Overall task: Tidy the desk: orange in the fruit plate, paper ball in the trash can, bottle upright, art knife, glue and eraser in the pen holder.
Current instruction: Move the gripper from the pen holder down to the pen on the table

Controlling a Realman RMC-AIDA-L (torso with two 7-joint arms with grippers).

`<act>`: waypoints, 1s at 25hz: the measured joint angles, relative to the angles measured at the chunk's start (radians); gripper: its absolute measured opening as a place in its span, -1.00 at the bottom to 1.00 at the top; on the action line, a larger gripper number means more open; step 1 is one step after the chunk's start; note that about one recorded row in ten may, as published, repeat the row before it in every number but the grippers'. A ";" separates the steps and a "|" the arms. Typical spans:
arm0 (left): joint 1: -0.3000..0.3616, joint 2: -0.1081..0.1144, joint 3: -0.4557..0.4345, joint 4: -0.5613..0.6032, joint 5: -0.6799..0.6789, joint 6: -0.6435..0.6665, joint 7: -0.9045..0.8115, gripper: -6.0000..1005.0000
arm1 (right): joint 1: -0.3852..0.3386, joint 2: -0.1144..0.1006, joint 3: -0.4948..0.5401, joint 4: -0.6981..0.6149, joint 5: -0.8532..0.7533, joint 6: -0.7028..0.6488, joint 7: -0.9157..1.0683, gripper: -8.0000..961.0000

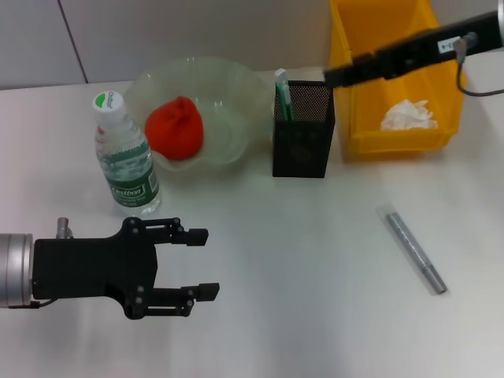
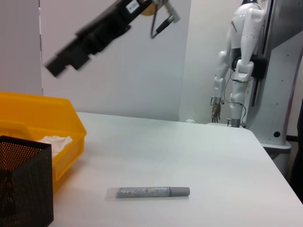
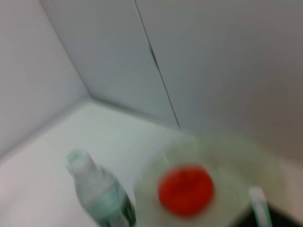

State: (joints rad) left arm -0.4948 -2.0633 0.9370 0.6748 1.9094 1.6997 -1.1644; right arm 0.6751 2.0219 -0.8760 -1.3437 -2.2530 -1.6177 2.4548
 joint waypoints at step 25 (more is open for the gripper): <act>-0.005 0.000 0.001 0.001 -0.006 -0.019 0.000 0.51 | 0.270 0.016 -0.153 0.420 -0.663 -0.109 0.314 0.46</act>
State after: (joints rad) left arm -0.5000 -2.0629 0.9377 0.6754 1.9037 1.6805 -1.1643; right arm 0.9447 2.0378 -1.0290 -0.9241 -2.9165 -1.7269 2.7689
